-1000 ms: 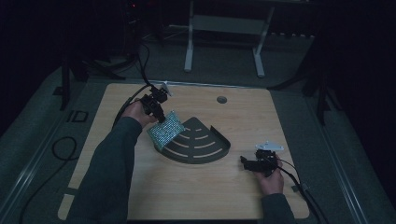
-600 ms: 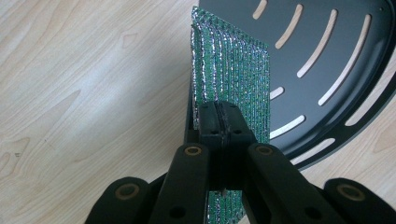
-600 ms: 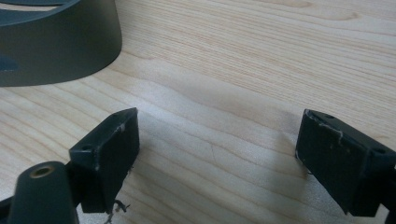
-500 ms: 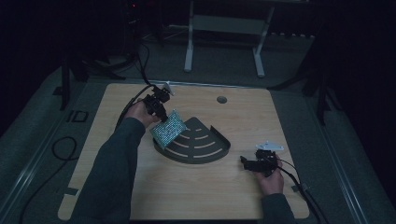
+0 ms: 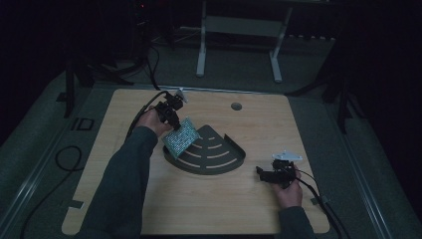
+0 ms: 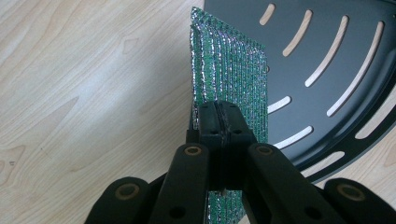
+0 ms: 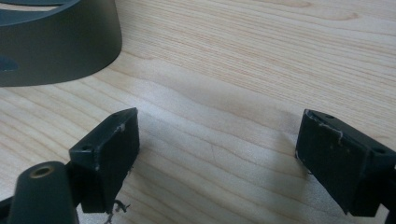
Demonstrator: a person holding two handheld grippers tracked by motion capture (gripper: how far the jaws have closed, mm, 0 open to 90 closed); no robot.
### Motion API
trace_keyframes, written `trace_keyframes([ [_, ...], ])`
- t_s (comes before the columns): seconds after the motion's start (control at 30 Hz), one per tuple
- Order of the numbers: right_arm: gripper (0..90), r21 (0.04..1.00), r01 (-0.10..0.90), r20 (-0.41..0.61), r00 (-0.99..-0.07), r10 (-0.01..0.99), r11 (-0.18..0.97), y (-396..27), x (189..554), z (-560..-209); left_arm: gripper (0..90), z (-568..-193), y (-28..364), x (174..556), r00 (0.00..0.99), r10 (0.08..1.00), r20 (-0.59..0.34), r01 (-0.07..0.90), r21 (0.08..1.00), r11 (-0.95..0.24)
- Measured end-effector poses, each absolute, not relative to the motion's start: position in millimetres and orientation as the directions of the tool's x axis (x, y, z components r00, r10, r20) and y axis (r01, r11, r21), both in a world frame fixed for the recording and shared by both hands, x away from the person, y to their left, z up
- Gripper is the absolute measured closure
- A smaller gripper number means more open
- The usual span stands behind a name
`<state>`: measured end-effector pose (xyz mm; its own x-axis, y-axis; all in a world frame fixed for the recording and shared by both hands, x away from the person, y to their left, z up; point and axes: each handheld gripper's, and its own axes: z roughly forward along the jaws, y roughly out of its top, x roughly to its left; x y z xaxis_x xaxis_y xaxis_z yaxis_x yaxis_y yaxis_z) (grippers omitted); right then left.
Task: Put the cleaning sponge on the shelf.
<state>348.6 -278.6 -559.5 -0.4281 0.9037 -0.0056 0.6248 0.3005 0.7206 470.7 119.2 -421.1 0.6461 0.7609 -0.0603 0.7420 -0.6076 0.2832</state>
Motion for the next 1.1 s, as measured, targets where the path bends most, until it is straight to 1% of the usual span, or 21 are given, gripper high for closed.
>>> trace_keyframes([
  [0.23, 13.2, 0.721, 0.625, -0.005, -0.429, 0.903, 0.301, -279, 349, -559, 90.0, -425, 116, 472, 0.648, 0.759, -0.058, 0.741, 0.277, -0.611],
  [0.43, 13.2, 0.721, 0.625, -0.005, -0.429, 0.903, 0.301, -279, 349, -559, 90.0, -431, 113, 473, 0.652, 0.757, -0.045, 0.74, 0.253, -0.623],
  [0.6, 13.2, 0.721, 0.624, -0.006, -0.429, 0.903, 0.301, -279, 349, -559, 90.0, -434, 111, 474, 0.658, 0.752, -0.042, 0.734, 0.259, -0.627],
  [1.1, 13.2, 0.721, 0.625, -0.005, -0.429, 0.903, 0.301, -279, 349, -559, 90.0, -444, 103, 471, 0.68, 0.733, -0.019, 0.716, 0.233, -0.658],
])
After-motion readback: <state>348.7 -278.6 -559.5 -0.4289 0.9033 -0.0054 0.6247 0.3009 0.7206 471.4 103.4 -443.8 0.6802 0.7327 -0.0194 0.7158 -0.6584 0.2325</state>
